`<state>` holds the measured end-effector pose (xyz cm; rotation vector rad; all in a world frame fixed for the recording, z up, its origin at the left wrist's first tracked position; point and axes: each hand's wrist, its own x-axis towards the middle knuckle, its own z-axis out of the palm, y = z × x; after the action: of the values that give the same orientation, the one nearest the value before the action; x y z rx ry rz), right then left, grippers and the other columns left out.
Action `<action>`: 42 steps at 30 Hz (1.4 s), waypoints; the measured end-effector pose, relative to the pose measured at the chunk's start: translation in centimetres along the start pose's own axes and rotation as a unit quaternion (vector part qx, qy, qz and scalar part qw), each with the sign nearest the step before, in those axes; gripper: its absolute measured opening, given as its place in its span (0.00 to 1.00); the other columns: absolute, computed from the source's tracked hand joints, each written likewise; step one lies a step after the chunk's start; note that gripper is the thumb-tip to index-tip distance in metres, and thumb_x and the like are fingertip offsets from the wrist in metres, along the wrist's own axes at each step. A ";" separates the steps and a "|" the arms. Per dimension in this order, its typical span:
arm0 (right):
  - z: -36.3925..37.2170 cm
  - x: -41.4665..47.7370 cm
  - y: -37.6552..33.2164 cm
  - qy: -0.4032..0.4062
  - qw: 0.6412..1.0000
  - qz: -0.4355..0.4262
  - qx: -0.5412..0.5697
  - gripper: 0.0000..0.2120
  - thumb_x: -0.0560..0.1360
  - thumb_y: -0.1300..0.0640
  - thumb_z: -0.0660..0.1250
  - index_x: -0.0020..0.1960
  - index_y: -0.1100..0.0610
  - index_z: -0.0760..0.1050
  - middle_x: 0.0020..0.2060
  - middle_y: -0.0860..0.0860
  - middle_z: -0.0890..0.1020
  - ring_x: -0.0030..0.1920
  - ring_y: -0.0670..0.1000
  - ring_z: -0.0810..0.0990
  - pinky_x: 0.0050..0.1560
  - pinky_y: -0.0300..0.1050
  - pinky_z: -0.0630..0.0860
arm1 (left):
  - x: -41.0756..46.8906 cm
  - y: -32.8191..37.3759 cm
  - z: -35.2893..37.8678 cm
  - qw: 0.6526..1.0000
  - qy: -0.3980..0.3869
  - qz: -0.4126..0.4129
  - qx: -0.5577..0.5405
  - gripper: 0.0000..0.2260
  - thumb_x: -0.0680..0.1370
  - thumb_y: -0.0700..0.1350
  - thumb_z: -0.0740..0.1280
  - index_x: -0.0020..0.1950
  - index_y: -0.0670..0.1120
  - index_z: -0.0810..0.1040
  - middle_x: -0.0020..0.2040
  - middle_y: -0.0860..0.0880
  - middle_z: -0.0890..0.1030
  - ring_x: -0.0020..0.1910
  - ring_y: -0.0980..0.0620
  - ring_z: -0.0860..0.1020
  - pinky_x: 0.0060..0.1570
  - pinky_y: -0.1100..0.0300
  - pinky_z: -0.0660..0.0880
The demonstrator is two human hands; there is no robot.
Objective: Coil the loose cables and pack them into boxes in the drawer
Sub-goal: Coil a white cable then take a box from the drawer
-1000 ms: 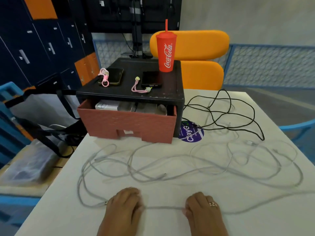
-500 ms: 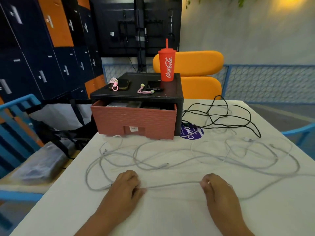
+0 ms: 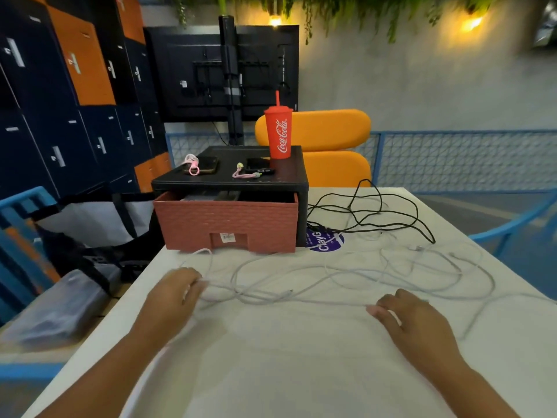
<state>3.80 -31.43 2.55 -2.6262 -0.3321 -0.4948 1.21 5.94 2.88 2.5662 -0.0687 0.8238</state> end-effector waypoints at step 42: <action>-4.5 4.4 -6.7 -0.392 0.875 -0.115 0.258 0.15 0.76 0.54 0.61 0.31 0.46 0.73 0.31 0.46 0.75 0.33 0.40 0.72 0.42 0.33 0.68 | 10.9 15.0 -2.3 0.882 0.078 -0.115 -0.450 0.13 0.82 0.46 0.55 0.48 0.54 0.79 0.57 0.61 0.78 0.38 0.64 0.78 0.37 0.74 0.72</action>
<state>4.45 -27.01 10.63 -2.1307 -0.8930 0.5678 6.27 -5.71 16.61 1.5901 -0.0733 0.6784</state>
